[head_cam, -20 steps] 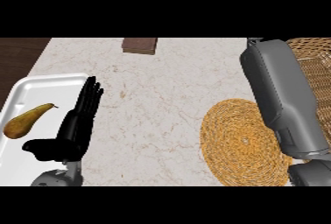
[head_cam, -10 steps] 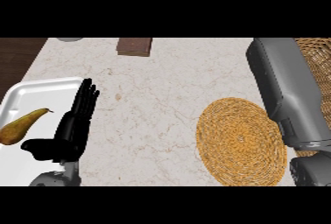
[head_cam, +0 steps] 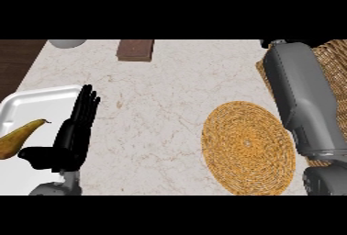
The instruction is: Pick the eggplant from the placemat and place it in the basket
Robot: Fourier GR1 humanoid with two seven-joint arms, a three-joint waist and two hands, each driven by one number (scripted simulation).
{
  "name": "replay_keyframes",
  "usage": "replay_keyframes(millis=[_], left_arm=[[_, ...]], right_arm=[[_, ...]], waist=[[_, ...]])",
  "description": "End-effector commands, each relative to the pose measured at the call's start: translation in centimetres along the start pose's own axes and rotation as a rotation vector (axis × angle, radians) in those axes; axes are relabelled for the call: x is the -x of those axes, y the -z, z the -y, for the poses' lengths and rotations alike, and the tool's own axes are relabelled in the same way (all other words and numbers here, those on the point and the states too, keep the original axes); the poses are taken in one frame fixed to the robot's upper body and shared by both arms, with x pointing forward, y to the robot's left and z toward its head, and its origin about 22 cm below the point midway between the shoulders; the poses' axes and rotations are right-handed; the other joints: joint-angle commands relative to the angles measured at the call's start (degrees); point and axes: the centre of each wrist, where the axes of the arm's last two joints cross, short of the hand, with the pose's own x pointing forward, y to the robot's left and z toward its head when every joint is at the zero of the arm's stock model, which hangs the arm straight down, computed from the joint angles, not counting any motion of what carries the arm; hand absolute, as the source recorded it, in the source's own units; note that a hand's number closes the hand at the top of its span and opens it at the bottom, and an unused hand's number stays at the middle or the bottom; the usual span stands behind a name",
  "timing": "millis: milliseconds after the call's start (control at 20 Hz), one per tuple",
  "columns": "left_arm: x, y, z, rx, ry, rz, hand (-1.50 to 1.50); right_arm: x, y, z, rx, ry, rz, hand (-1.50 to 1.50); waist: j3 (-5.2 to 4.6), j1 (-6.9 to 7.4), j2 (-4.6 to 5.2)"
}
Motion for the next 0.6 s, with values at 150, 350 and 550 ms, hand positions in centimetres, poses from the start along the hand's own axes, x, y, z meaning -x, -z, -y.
replay_keyframes(millis=[150,350,550], left_arm=[[-0.1,0.3,-0.4,-0.032,0.021,-0.003,0.0],[-0.6,0.3,-0.4,-0.023,0.009,-0.008,0.0],[-0.4,-0.9,-0.2,-0.042,0.001,-0.009,0.0]], right_arm=[[1.5,0.4,-1.4,0.024,0.001,-0.261,1.5],[3.0,-0.2,-2.6,-0.007,-0.046,-0.26,1.5],[5.8,1.2,-4.3,-0.037,-0.088,-0.272,1.5]], waist=[[0.05,-0.91,-0.13],[0.06,-1.61,-0.51],[0.08,-1.69,-0.62]])
